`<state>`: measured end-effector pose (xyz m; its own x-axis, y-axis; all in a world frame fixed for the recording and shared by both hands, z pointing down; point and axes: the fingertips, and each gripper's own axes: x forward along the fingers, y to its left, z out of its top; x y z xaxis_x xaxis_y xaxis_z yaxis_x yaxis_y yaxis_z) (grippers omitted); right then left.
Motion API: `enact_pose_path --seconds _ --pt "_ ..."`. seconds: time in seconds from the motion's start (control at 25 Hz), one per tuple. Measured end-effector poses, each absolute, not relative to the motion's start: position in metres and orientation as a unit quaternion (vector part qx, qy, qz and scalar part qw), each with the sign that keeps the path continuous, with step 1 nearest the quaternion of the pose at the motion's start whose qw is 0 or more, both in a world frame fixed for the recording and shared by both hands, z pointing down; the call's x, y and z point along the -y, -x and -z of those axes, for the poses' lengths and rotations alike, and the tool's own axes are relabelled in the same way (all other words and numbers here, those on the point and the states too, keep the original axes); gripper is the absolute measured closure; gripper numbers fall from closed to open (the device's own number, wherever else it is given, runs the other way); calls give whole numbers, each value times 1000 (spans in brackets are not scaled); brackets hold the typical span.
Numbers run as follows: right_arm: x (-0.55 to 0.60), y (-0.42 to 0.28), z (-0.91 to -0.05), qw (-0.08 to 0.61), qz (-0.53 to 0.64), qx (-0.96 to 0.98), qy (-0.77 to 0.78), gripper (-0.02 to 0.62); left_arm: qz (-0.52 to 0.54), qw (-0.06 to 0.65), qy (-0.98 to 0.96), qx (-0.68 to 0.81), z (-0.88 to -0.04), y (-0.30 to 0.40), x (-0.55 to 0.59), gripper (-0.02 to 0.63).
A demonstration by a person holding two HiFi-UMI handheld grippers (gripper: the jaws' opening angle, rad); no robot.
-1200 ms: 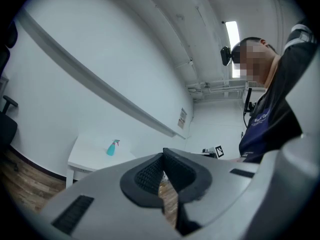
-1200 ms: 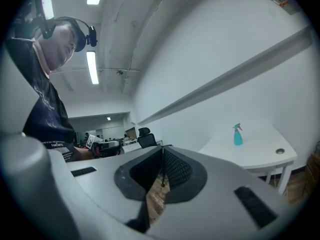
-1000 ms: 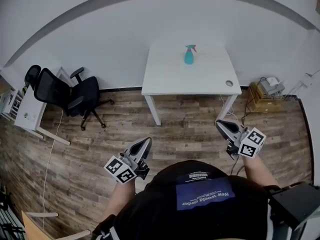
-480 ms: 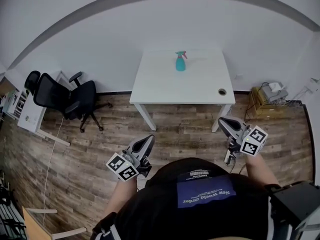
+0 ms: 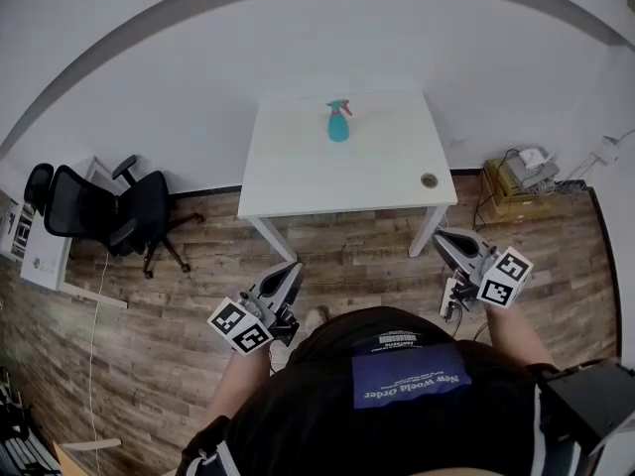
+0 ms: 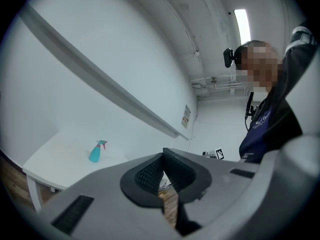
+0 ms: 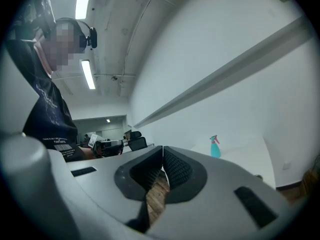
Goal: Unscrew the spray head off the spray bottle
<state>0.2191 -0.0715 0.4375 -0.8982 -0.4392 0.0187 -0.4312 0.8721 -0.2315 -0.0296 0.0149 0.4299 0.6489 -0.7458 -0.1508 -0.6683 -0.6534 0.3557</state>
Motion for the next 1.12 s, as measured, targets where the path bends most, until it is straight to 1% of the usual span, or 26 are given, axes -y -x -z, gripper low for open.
enact_pose_path --seconds 0.24,0.4,0.76,0.96,1.12 --pt "106 -192 -425 28 113 -952 282 598 148 131 -916 349 -424 72 37 604" --pt "128 -140 -410 30 101 -952 288 598 147 119 -923 334 -410 123 69 604" --pt "168 -41 -404 25 96 -949 299 598 151 132 -925 321 -419 223 118 604" --pt "185 1 -407 13 100 -951 291 598 157 142 -923 322 -428 260 138 604" --pt "199 18 -412 3 105 -954 282 598 162 150 -919 326 -436 273 148 604"
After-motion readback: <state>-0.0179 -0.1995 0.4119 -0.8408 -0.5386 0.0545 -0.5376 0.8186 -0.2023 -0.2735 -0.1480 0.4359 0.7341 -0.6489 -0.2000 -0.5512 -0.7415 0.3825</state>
